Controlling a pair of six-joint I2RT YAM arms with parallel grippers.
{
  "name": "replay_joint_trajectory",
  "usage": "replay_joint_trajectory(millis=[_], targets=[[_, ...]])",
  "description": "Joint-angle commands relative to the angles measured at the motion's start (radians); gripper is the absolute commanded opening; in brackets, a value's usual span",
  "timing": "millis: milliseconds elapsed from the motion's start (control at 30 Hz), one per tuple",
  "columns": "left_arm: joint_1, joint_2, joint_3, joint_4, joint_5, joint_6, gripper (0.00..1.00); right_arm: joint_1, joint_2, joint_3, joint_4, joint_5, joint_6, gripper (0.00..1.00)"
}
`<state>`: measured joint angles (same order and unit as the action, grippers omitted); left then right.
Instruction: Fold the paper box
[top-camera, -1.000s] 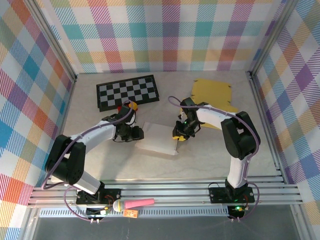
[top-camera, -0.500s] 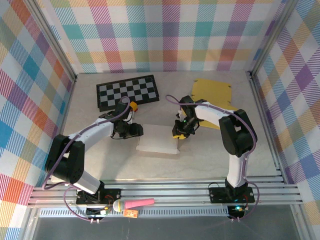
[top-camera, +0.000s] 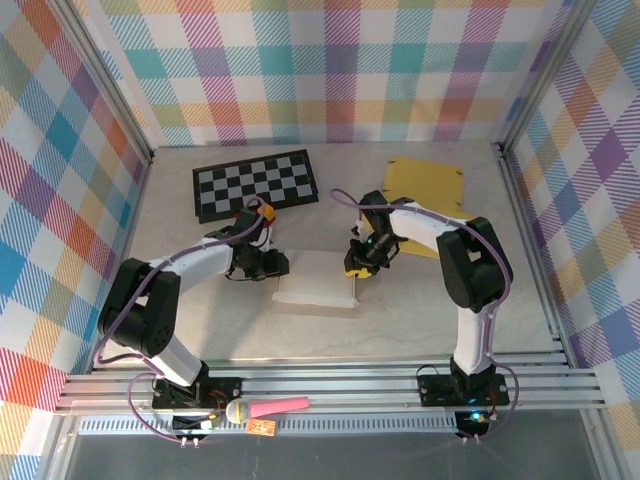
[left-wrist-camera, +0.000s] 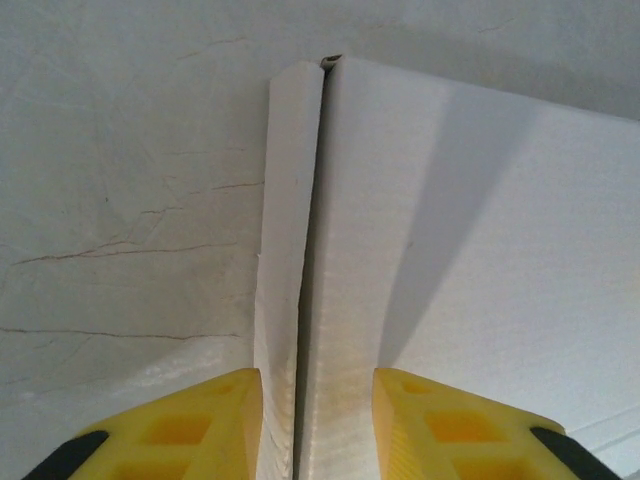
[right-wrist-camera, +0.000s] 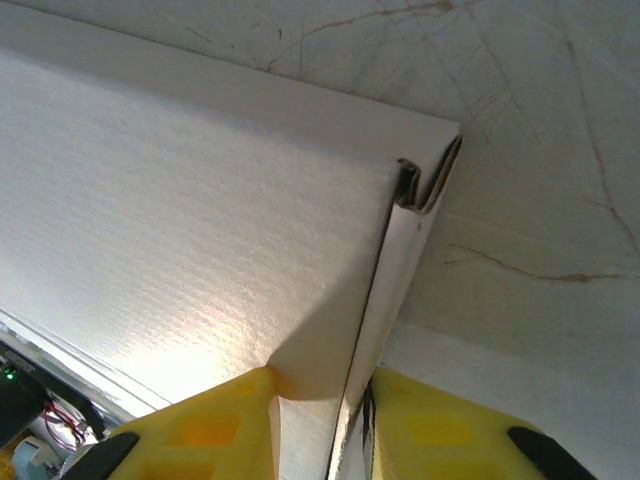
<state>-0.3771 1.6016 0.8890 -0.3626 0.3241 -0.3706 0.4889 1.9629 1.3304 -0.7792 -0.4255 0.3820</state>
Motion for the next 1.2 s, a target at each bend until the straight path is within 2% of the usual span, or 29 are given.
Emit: replay_joint_trajectory(millis=[0, 533, 700, 800, 933, 1067, 1167], targets=[[-0.004, -0.007, -0.028, 0.041, 0.023, -0.023, 0.30, -0.006, 0.033, 0.005, 0.008, -0.001, -0.020, 0.27], [-0.011, -0.016, -0.071, 0.106, 0.044, -0.063, 0.19, -0.008, 0.043, -0.004, 0.037, -0.056, -0.007, 0.28], [-0.011, -0.008, -0.073, 0.097, 0.030, -0.060, 0.11, -0.008, 0.044, -0.009, 0.039, -0.057, -0.005, 0.29], [-0.011, -0.008, -0.080, 0.096, 0.017, -0.060, 0.09, -0.009, 0.032, -0.016, 0.043, -0.046, -0.006, 0.33], [-0.011, -0.011, -0.082, 0.094, 0.017, -0.056, 0.05, -0.033, -0.014, -0.073, 0.108, -0.060, 0.021, 0.46], [-0.011, -0.011, -0.082, 0.094, 0.016, -0.054, 0.04, -0.078, -0.060, -0.160, 0.215, -0.128, 0.055, 0.58], [-0.011, -0.008, -0.084, 0.094, 0.020, -0.055, 0.02, -0.091, -0.058, -0.185, 0.263, -0.194, 0.063, 0.61]])
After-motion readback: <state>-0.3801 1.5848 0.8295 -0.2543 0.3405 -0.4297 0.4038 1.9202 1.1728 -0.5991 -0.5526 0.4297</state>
